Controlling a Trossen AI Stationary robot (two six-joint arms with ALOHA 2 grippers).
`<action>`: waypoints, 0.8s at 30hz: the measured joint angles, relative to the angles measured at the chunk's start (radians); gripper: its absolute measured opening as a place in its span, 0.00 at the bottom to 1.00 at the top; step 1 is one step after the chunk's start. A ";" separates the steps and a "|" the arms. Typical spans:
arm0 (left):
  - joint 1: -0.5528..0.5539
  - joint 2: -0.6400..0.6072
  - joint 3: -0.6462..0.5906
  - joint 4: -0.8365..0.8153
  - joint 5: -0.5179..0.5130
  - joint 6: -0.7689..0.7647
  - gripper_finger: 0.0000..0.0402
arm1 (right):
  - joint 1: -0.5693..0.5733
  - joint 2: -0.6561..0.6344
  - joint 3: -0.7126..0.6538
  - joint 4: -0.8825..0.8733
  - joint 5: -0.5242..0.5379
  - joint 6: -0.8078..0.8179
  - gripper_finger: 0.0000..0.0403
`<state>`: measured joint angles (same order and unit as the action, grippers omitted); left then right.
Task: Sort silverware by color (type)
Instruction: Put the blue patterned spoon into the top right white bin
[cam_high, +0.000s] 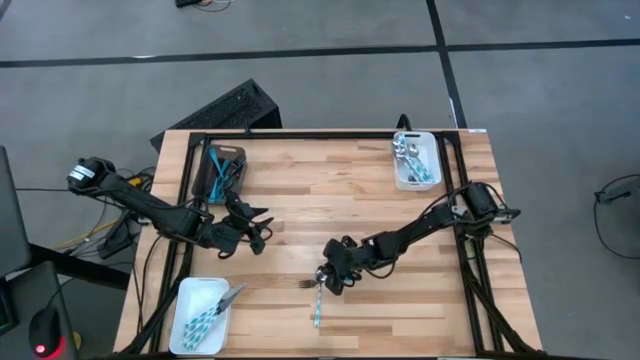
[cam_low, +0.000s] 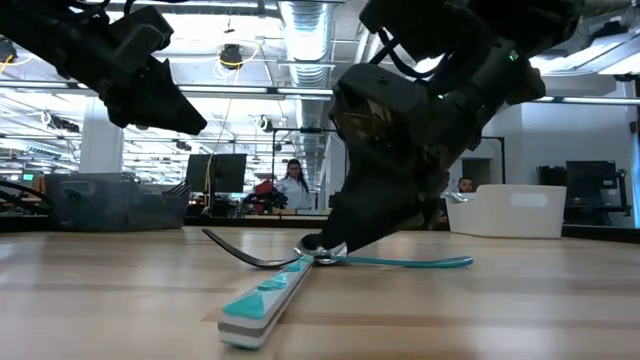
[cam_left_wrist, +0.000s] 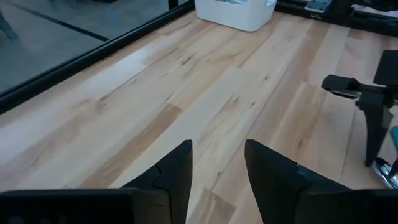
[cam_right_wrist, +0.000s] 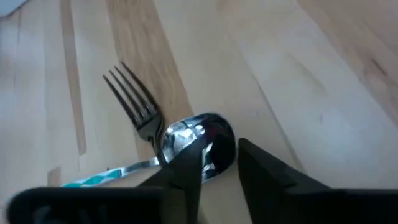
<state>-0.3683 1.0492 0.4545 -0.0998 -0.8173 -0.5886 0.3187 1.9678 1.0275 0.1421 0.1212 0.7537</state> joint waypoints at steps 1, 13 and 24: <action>0.000 0.000 0.000 0.000 0.000 0.000 0.33 | 0.000 0.000 0.000 -0.003 -0.002 -0.003 0.28; 0.000 0.000 0.000 -0.005 -0.002 0.001 0.33 | -0.012 -0.160 -0.003 -0.219 0.130 -0.181 0.04; 0.000 0.000 0.000 -0.020 -0.017 0.004 0.33 | -0.005 -0.501 -0.002 -0.475 0.783 -0.454 0.04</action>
<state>-0.3683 1.0492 0.4545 -0.1196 -0.8344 -0.5842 0.3137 1.4667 1.0260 -0.3329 0.9041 0.3000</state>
